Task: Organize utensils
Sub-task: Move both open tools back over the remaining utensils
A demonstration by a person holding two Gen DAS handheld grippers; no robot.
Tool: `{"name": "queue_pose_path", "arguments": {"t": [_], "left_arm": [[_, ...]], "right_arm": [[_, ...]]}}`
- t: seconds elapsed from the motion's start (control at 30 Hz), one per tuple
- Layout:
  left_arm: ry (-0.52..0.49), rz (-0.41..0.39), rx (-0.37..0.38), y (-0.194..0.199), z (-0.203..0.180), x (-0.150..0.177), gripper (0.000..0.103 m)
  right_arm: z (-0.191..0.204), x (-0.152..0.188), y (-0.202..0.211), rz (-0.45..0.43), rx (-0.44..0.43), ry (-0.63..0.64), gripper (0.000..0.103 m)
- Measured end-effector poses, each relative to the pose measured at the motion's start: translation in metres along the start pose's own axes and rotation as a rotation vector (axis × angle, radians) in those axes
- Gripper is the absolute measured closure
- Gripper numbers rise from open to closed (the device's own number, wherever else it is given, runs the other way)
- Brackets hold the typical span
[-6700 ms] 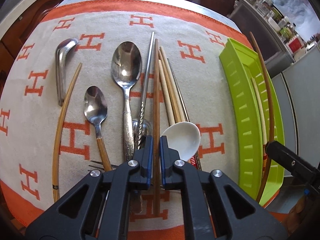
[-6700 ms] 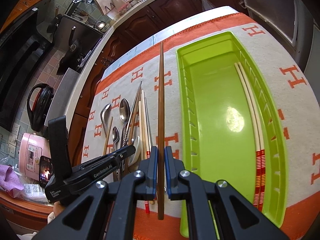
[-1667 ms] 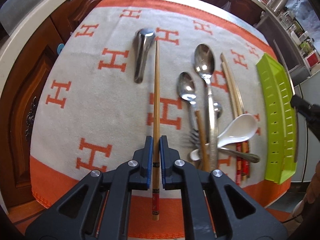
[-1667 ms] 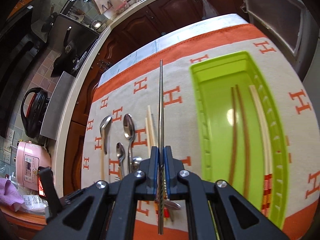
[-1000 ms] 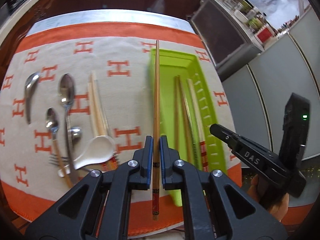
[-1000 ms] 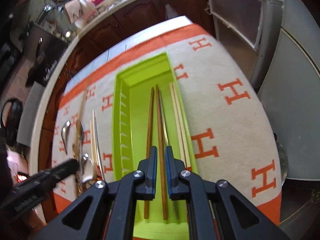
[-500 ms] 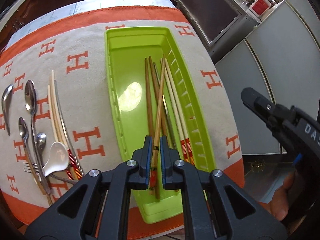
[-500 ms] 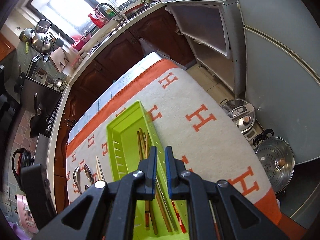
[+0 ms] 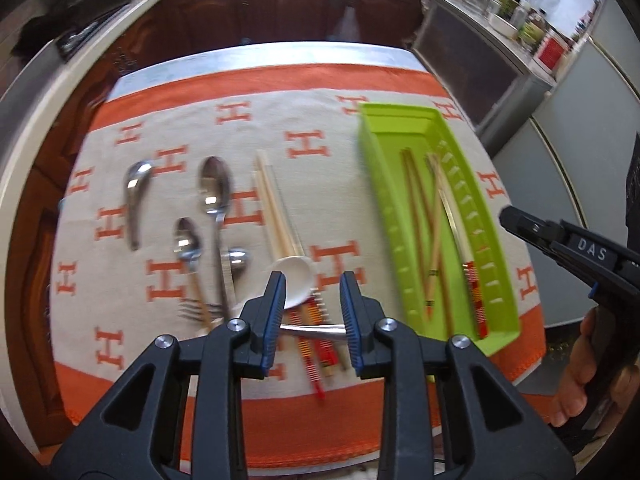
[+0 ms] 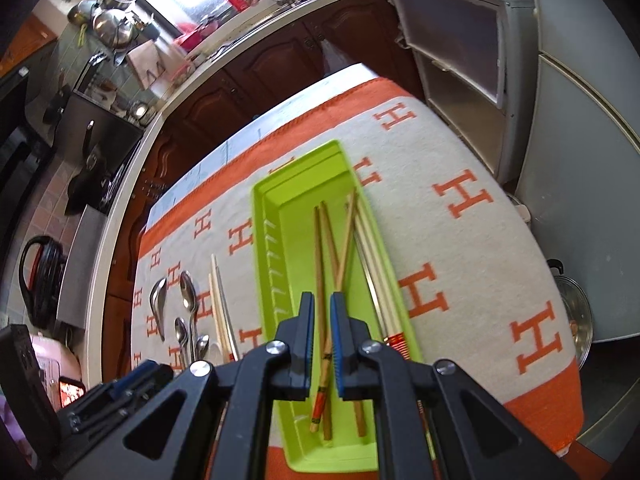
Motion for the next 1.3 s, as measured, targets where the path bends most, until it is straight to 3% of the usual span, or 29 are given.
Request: {"name": "queue_pose_path", "arguments": {"t": [0.3,0.73,1.3], "left_arm": [[0.126,-0.019,-0.074,0.019,0.087,0.032,0.078],[0.179,0.002,-0.085,0.009,0.13,0.058,0.078],[0.219,0.023,0.058,-0.035,0.147,0.06,0.078]], "right_arm": [[0.039,0.025,-0.015,0.057,0.005,0.099,0.095],[0.087,0.053,-0.043,0.138,-0.001,0.204,0.095],[0.144,0.066,-0.122,0.349,-0.156,0.241,0.095]]}}
Point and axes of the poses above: each gripper's, at about its wrist camera, not at the fingertips, and y roughly against the way its jaws point, z to its left, x to its underside, the point moved 2 cm from there along -y, roughly the way its jaws point, and after that the axes turned 9 degrees about -y, right-handed, at the moved point
